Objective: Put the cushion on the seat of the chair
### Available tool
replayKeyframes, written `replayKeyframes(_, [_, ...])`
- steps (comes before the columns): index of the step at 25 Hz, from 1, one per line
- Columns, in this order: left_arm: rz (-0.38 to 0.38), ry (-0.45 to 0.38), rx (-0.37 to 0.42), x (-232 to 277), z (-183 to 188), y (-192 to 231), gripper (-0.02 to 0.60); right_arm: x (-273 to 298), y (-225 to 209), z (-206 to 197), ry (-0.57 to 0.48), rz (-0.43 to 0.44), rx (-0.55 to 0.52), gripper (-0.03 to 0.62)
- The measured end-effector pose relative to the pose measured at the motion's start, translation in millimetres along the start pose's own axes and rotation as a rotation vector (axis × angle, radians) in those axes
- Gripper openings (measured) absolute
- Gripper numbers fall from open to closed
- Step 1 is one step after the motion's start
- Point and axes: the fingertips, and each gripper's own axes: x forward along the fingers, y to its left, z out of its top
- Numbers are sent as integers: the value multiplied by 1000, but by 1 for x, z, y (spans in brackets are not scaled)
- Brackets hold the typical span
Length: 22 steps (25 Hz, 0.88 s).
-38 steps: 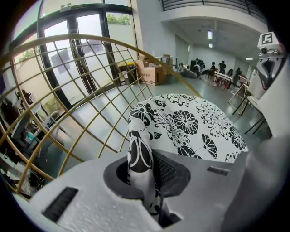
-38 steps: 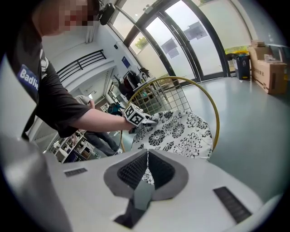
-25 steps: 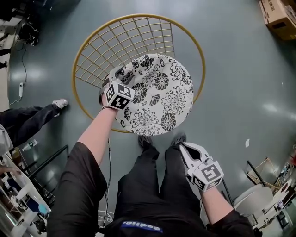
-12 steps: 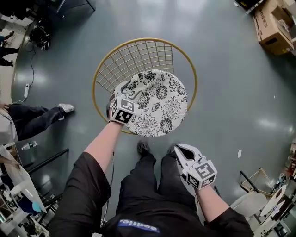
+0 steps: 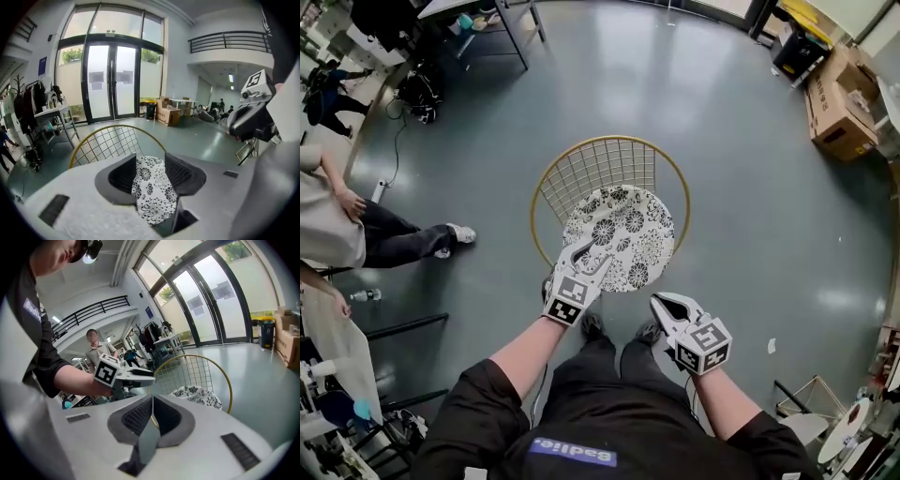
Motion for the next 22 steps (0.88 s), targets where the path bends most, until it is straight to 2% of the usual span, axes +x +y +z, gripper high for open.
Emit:
replayKeyframes(8, [0,-150,-171,-104,54,-64,89,-19,59,56,-41,78,-118,31])
replayKeyframes(16, [-61,-299,-168,-178,117,-93,21,-39,109,97,-94,146,-215,31])
replayKeyframes(22, [-89,-369,-168,-203,136,-106,17,-47,125,106,-113,179,-276,29])
